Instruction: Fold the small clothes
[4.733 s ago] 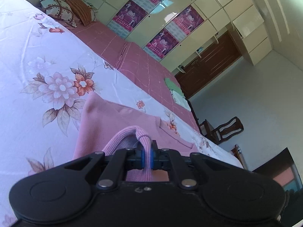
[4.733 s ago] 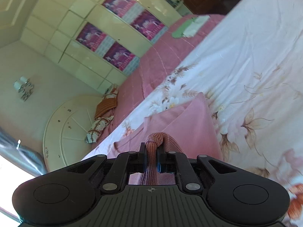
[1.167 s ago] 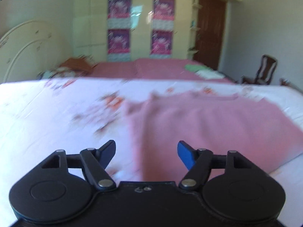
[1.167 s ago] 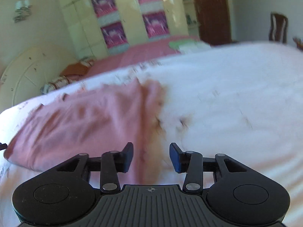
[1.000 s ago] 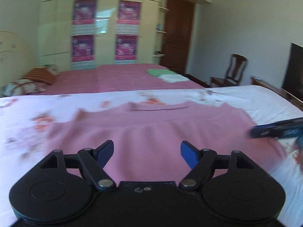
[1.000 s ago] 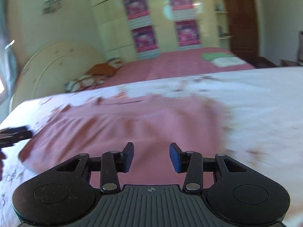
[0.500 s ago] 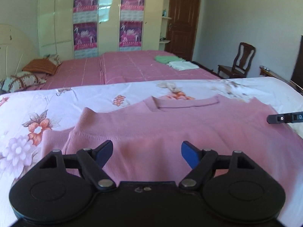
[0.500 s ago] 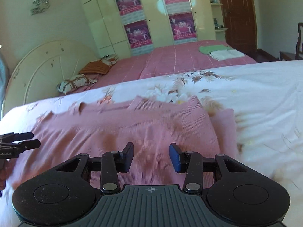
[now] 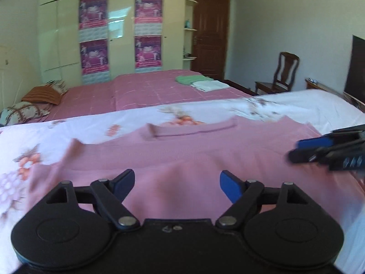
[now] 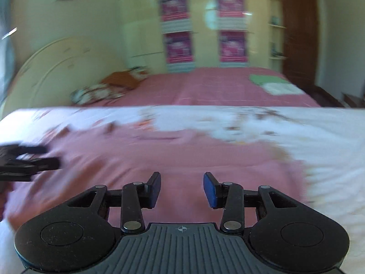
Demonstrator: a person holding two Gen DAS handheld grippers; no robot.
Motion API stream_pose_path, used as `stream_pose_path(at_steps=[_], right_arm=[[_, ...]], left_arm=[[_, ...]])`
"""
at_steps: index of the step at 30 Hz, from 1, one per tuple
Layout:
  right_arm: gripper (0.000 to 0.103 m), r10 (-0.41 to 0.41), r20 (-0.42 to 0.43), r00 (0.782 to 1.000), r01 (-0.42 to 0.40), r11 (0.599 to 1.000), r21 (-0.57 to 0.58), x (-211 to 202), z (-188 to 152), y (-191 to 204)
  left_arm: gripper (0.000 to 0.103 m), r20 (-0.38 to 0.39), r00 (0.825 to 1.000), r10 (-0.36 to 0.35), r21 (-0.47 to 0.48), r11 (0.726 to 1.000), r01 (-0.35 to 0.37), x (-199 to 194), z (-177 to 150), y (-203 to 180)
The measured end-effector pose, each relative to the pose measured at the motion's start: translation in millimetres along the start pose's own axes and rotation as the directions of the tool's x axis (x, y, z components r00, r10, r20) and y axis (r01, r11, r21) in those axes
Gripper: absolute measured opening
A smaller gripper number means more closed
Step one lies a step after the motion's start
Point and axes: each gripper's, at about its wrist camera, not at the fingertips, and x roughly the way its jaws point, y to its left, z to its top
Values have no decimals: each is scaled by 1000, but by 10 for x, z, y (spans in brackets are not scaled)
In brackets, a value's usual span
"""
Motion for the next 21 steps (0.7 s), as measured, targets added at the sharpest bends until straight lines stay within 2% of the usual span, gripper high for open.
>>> stream_pose_path(at_steps=[2, 4, 6, 7, 8, 9, 11, 13, 15, 18, 21], right_arm=[[41, 35, -27, 999, -36, 998, -45, 134, -67, 256], [41, -13, -71, 997, 7, 997, -80, 255, -146, 316], [41, -57, -76, 996, 53, 997, -56, 257, -197, 168], [41, -112, -82, 990, 108, 993, -45, 222, -206, 70], [41, -131, -85, 988, 129, 991, -27, 147, -227, -34], [41, -121, -87, 989, 122, 993, 1, 52, -232, -93], [41, -90, -63, 994, 90, 996, 9, -154, -260, -26], [41, -34, -54, 998, 32, 999, -26, -233, -312, 231], [41, 26, -64, 998, -28, 999, -32, -250, -400, 482], [41, 2, -104, 995, -12, 995, -103, -192, -584, 748], [41, -43, -100, 994, 28, 988, -154, -308, -770, 695]], left_arm=[[81, -60, 998, 14, 3, 1000, -14, 133, -61, -97], [82, -69, 997, 35, 7, 999, -35, 117, -143, -40], [84, -60, 996, 64, -31, 997, -66, -45, -214, 152], [84, -60, 995, 83, -39, 996, -85, -146, -254, 228], [80, -56, 994, 92, -43, 995, -95, -239, -283, 271], [80, -43, 994, 98, -55, 993, -101, -356, -317, 269], [81, -27, 998, 59, -70, 996, -60, -475, -359, 156], [82, -18, 1000, 23, -39, 999, -23, -505, -398, -96], [82, -58, 998, 9, -44, 999, -12, -456, -466, -258], [82, -80, 996, 46, -23, 999, -48, -488, -611, -297], [83, -74, 995, 68, -35, 997, -71, -672, -747, -81]])
